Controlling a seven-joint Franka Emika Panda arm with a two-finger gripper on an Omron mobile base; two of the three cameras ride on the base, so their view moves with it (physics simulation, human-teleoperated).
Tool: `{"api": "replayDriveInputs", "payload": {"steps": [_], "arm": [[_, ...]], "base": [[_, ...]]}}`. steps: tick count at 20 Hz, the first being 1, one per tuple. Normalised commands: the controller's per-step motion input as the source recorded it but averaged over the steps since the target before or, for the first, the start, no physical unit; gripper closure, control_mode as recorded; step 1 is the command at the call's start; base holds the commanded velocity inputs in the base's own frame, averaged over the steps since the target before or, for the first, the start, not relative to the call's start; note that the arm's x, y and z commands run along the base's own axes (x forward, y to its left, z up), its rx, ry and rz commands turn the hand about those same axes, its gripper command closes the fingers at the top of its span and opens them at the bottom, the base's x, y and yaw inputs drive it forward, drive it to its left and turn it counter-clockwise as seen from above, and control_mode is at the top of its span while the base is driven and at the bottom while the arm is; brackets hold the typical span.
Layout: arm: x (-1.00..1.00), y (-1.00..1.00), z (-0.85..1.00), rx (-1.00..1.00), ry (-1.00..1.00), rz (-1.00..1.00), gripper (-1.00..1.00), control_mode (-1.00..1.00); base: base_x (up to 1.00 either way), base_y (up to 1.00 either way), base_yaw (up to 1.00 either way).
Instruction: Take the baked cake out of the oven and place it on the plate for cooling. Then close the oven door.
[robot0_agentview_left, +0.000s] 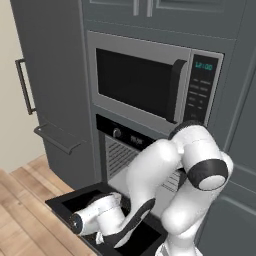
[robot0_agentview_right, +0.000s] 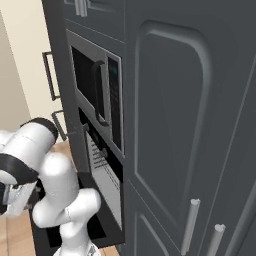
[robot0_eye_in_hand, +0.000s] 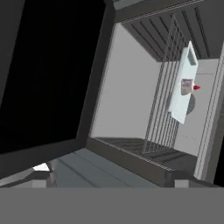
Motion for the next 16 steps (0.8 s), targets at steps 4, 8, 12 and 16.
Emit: {"api": "replayDriveInputs", "payload": {"steps": [4,8,12,16], "arm": [[0.69,-0.89,0.12,0.0,0.0,-0.15,-1.0,-1.0],[0.69,-0.7,0.0,0.0,0.0,-0.14,-1.0,-1.0],[0.64,-0.29,0.0,-0.05,-0.04,-0.12,-1.0,-1.0],[0.56,-0.03,-0.02,-0.1,-0.07,-0.12,-1.0,-1.0]], "base": [[0.0,0.0,0.0],[0.0,0.0,0.0],[0.0,0.0,0.0],[0.0,0.0,0.0]]}}
